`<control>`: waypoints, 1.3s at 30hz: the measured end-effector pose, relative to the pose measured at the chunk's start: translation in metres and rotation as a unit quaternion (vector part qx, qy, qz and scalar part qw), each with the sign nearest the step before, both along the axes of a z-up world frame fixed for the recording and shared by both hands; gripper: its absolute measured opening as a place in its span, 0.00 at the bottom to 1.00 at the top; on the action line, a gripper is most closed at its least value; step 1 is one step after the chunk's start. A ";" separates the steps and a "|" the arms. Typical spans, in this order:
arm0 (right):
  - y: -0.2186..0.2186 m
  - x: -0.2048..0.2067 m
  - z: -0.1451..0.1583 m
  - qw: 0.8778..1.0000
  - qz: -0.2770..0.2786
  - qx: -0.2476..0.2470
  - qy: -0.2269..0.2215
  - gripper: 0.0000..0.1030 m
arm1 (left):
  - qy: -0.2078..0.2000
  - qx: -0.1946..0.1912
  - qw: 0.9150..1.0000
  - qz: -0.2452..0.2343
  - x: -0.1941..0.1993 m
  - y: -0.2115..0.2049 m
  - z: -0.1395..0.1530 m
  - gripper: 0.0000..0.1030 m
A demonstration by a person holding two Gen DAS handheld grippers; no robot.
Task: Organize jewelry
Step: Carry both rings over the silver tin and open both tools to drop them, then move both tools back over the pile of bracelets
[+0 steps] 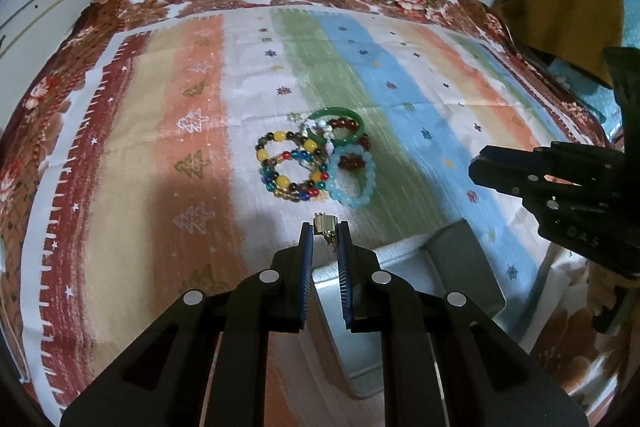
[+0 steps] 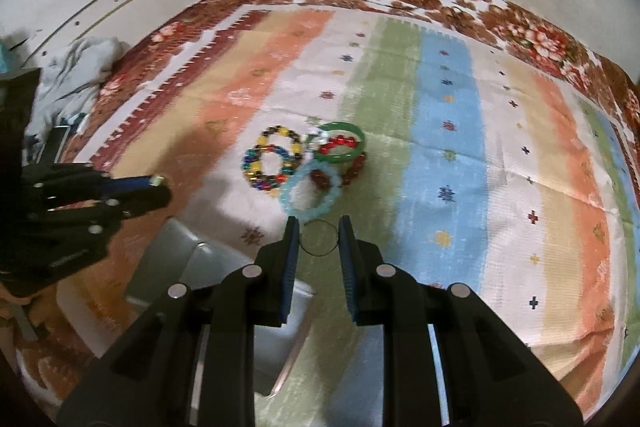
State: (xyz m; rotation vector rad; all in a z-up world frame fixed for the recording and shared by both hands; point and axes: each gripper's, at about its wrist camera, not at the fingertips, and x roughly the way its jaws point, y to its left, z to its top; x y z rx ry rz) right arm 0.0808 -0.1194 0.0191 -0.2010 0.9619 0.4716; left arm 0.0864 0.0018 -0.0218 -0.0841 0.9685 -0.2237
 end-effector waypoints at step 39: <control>-0.006 -0.022 -0.018 0.998 0.009 0.039 0.045 0.61 | -0.009 0.006 1.000 -0.001 -0.007 0.000 -0.003 0.44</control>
